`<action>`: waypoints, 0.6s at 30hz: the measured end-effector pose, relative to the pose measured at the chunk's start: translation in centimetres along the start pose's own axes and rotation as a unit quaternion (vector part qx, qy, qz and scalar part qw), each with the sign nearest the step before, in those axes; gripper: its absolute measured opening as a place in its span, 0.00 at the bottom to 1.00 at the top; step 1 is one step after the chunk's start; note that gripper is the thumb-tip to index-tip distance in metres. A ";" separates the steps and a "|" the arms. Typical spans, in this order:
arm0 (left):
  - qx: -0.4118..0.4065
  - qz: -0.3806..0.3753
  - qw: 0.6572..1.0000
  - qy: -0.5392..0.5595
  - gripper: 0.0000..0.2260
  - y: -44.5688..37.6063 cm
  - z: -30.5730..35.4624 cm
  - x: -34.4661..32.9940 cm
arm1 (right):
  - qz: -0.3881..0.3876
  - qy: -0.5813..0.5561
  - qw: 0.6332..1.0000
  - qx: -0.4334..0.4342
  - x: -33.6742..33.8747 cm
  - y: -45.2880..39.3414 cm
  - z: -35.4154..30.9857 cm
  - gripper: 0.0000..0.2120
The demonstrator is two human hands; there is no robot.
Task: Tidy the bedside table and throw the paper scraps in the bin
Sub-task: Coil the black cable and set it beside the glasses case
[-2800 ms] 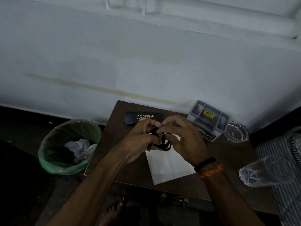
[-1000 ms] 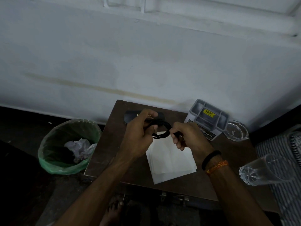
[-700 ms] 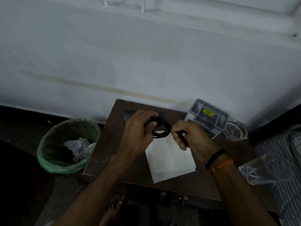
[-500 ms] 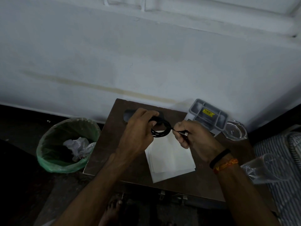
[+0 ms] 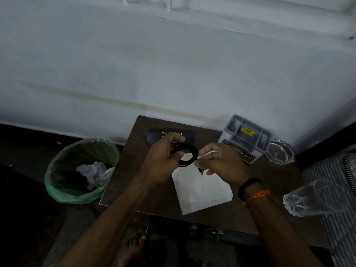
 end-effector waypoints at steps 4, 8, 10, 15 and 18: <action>0.026 -0.024 0.997 0.069 0.16 0.1 0.3 -0.3 | -0.057 -0.093 0.993 -0.032 -0.6 0.1 0.0 0.21; 0.051 -0.022 0.988 0.145 0.18 0.2 0.4 -0.2 | -0.079 -0.084 0.993 0.009 -0.7 0.1 -0.3 0.14; 0.068 -0.013 0.983 0.173 0.18 0.3 0.4 -0.3 | -0.054 -0.058 0.996 0.031 -0.6 0.0 -0.4 0.12; 0.051 0.011 0.996 0.073 0.14 0.2 0.2 -0.3 | -0.035 -0.080 0.996 0.009 -0.6 -0.2 0.0 0.09; 0.062 -0.006 0.994 0.091 0.14 0.3 0.0 -0.4 | -0.055 -0.081 0.995 -0.023 -0.6 -0.1 0.3 0.07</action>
Point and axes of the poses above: each hand's wrist, its own y-axis away from the middle knuckle, its own x-axis out of the back of the hand, z = x × y, the point moved 3 cm from there along -y, towards the middle knuckle, and after that the axes turned 15 degrees about -y, right-handed, at the moved point
